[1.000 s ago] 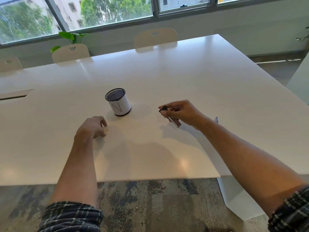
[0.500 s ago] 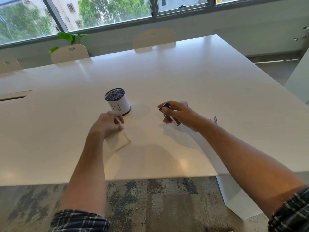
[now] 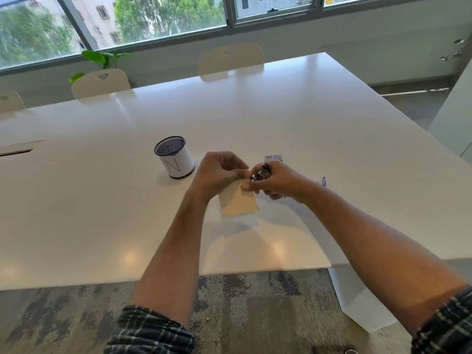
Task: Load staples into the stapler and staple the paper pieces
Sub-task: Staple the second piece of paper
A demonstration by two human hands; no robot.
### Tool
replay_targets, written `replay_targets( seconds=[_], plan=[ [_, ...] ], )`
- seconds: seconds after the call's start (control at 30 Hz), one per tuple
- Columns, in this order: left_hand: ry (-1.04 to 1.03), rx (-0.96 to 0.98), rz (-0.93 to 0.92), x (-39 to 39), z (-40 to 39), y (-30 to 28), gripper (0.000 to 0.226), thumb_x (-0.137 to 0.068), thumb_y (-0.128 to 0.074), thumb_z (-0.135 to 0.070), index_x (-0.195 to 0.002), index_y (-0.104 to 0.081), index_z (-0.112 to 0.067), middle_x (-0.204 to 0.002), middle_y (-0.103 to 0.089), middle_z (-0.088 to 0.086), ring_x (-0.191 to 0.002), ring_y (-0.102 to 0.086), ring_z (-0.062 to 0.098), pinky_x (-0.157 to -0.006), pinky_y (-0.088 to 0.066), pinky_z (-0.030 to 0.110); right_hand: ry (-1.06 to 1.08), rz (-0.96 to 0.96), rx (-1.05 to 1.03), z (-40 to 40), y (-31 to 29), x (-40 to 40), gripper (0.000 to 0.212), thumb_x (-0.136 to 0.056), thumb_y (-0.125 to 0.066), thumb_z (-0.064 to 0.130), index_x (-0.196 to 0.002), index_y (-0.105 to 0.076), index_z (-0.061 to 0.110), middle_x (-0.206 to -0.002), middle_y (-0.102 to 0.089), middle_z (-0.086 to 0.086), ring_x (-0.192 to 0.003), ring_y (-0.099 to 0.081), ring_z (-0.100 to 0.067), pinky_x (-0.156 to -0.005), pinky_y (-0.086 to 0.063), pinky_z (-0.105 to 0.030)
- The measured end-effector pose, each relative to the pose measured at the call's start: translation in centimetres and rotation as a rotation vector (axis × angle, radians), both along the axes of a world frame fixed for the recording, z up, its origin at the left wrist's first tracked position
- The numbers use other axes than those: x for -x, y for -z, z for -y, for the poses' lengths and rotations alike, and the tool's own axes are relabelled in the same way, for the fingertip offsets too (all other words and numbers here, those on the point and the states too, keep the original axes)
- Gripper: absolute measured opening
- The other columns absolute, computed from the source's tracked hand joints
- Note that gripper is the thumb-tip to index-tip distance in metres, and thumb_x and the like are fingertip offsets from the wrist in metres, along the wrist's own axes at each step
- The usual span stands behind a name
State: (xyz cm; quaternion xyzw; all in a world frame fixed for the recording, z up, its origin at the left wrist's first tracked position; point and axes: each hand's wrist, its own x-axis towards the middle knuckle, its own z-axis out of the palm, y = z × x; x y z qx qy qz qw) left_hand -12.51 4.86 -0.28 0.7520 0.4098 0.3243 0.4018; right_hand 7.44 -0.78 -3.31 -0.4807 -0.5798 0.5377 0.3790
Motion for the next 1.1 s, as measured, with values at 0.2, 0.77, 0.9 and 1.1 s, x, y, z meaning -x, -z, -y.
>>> replay_targets(
  seconds=[0.2, 0.77, 0.9, 1.1],
  plan=[
    [-0.063, 0.166, 0.312, -2.0, 0.7, 0.6, 0.040, -0.066, -0.092, -0.037, -0.100, -0.076, -0.025, -0.097, -0.079, 0.005, -0.089, -0.077, 0.023, -0.077, -0.064, 0.041, 0.244, -0.139, -0.046, 0.0, -0.5, -1.4, 0.026, -0.080, -0.089, 0.018, -0.077, -0.064, 0.012, -0.058, -0.059, 0.001, -0.043, -0.043, -0.010, -0.042, -0.031, -0.021],
    [0.069, 0.780, 0.546, -3.8, 2.0, 4.3, 0.017, -0.104, -0.055, -0.014, -0.119, -0.060, -0.005, -0.105, -0.078, 0.017, -0.089, -0.078, 0.032, -0.069, -0.063, 0.029, 0.446, 0.254, -0.614, -0.2, -1.1, -3.5, 0.010, -0.081, -0.086, 0.006, -0.088, -0.080, 0.009, -0.091, -0.068, -0.006, -0.075, -0.064, -0.022, -0.067, -0.052, -0.032],
    [-0.001, 0.886, 0.668, -3.9, 1.8, 4.1, 0.024, -0.108, -0.042, -0.011, -0.119, -0.060, -0.001, -0.104, -0.077, 0.023, -0.090, -0.076, 0.041, -0.068, -0.063, 0.035, 0.280, 0.470, -0.806, 0.2, -0.8, -3.9, 0.013, -0.080, -0.084, 0.002, -0.087, -0.080, 0.012, -0.091, -0.069, -0.003, -0.080, -0.069, -0.023, -0.071, -0.058, -0.036],
    [0.055, 0.898, 0.646, -3.7, 1.8, 4.2, 0.052, -0.108, -0.039, -0.043, -0.126, -0.060, 0.002, -0.116, -0.072, 0.025, -0.100, -0.074, 0.038, -0.076, -0.063, 0.037, 0.138, 0.635, -0.805, 0.8, 0.0, -4.3, 0.010, -0.083, -0.080, 0.006, -0.092, -0.079, 0.010, -0.107, -0.072, 0.001, -0.091, -0.073, -0.025, -0.078, -0.060, -0.043]
  ],
)
